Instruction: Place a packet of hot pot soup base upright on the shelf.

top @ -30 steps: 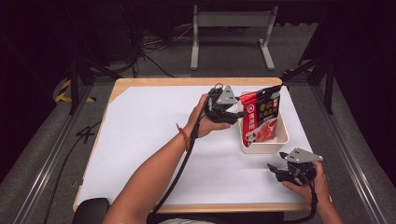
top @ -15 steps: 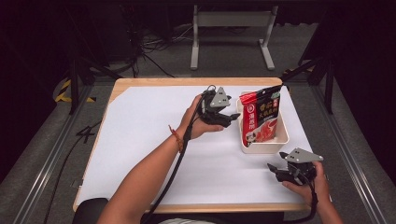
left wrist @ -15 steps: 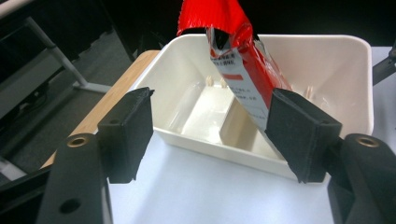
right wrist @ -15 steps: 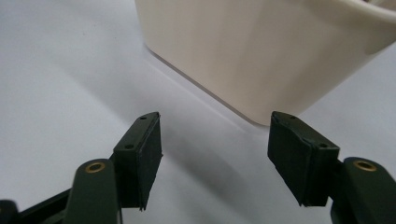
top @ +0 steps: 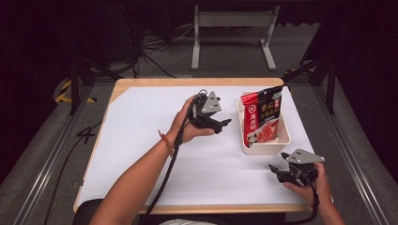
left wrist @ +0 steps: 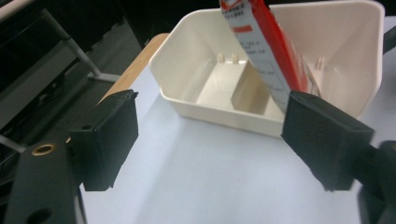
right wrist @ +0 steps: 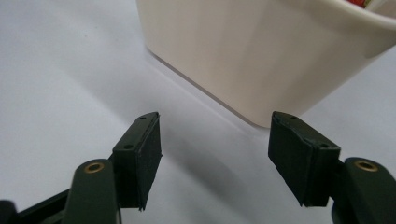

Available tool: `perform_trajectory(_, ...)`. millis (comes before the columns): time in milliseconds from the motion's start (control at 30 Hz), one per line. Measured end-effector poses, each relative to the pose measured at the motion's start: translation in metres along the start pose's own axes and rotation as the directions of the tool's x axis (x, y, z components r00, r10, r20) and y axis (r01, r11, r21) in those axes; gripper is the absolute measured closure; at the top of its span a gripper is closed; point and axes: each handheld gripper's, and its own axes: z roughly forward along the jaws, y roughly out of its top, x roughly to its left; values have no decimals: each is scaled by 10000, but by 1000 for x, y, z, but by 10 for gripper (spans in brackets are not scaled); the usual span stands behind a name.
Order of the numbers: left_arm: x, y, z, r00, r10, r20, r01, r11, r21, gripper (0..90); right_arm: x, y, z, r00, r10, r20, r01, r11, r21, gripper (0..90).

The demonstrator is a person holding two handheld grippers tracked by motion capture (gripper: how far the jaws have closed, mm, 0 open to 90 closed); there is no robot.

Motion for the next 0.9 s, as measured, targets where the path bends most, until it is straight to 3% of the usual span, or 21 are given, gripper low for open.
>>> perform_trajectory(433,9,-34,-17,9994,-330,-94,335,9977,593,109,4,1,1,9999,-111,0,111,9999,67,342)
perform_trajectory(633,11,-51,-22,9986,-306,-425,348,9942,1014,95,5,1,1,9998,-185,-22,186,9998,77,341)
perform_trajectory(900,14,-70,-31,9981,-323,-520,387,9911,1277,96,3,0,2,9998,-189,-23,189,9997,163,338)
